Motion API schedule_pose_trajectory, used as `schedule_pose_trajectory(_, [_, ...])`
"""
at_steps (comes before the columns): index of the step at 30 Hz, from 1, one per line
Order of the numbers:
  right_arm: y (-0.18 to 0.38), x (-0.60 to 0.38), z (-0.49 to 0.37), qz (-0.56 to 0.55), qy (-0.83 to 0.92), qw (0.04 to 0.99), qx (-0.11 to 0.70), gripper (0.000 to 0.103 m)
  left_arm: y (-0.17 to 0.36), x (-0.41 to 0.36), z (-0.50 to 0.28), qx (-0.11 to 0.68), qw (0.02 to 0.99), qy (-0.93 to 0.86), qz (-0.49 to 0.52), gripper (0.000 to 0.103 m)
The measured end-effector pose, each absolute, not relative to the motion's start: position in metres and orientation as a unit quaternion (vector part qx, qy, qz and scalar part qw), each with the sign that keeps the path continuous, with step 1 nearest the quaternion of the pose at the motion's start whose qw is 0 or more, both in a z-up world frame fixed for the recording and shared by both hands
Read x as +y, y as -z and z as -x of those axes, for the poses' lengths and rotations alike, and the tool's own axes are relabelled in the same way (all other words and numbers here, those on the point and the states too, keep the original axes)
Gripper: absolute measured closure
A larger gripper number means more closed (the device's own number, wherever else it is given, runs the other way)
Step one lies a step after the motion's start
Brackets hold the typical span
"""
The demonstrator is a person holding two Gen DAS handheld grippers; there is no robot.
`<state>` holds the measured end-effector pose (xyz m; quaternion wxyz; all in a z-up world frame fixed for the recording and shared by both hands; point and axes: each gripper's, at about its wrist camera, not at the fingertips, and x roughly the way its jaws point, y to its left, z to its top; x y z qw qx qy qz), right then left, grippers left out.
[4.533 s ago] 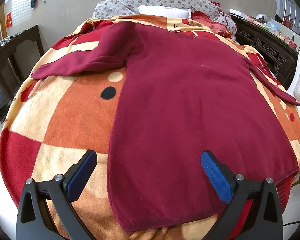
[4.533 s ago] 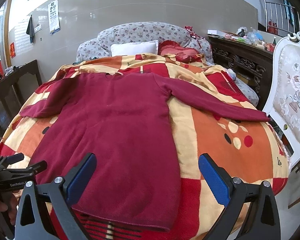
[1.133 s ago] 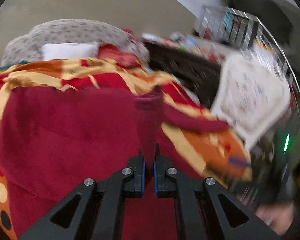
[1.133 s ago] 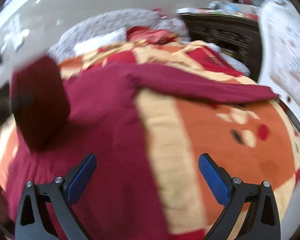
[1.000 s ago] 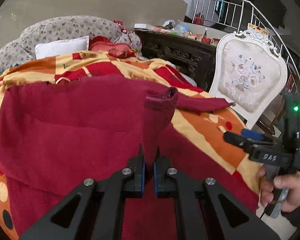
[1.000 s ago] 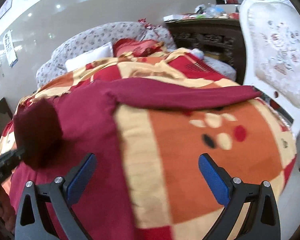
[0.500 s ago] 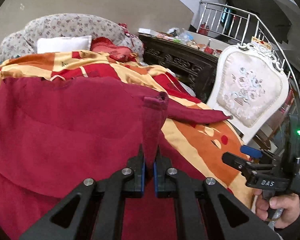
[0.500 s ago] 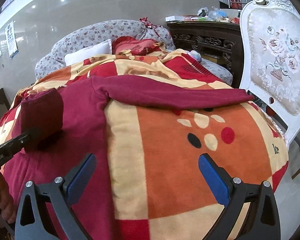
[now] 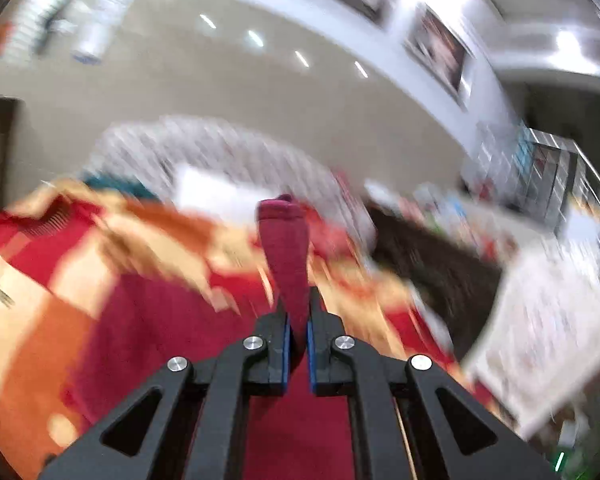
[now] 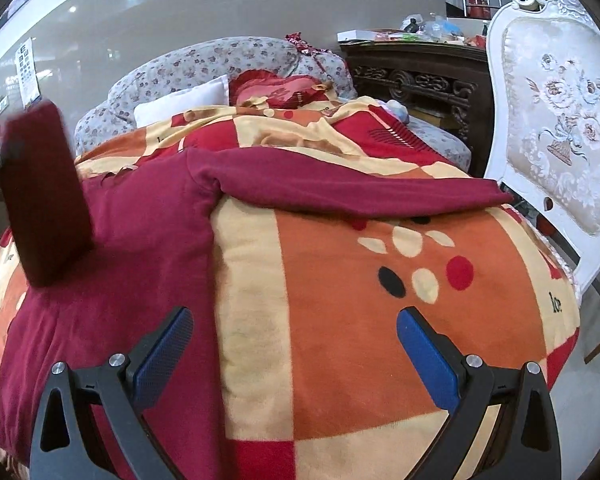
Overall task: Fold small clothes
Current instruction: 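Carry the held sleeve across the garment body with the left gripper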
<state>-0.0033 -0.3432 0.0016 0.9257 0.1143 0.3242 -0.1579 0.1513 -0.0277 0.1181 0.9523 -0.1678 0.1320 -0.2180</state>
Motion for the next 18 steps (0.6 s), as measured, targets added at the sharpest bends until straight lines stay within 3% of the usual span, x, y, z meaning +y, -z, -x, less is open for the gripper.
schedule_pose_trajectory(5, [0.02,-0.359,-0.006,-0.122,0.179,0.918,0.333,0.0,-0.136,-0.097,-0.15,0.089,0.968,0.211,0.099,0.097])
schedule_pose_trajectory(10, [0.041,-0.373,-0.015,-0.139,0.184,0.906,0.356,0.0,-0.058,-0.198,-0.183,0.2,0.953,0.227,0.002,0.096])
schedule_pose_trajectory(13, [0.044,-0.373,-0.015,-0.139,0.183,0.906,0.355,0.0,-0.011,-0.219,-0.2,0.274,0.937,0.217,-0.018,0.096])
schedule_pose_trajectory(16, [0.046,-0.372,-0.013,-0.135,0.176,0.909,0.353,0.0,-0.004,-0.221,-0.196,0.282,0.932,0.226,-0.017,0.096])
schedule_pose_trajectory(18, [0.047,-0.373,-0.014,-0.138,0.173,0.909,0.352,0.0,-0.006,-0.223,-0.194,0.306,0.913,0.269,-0.01,0.079])
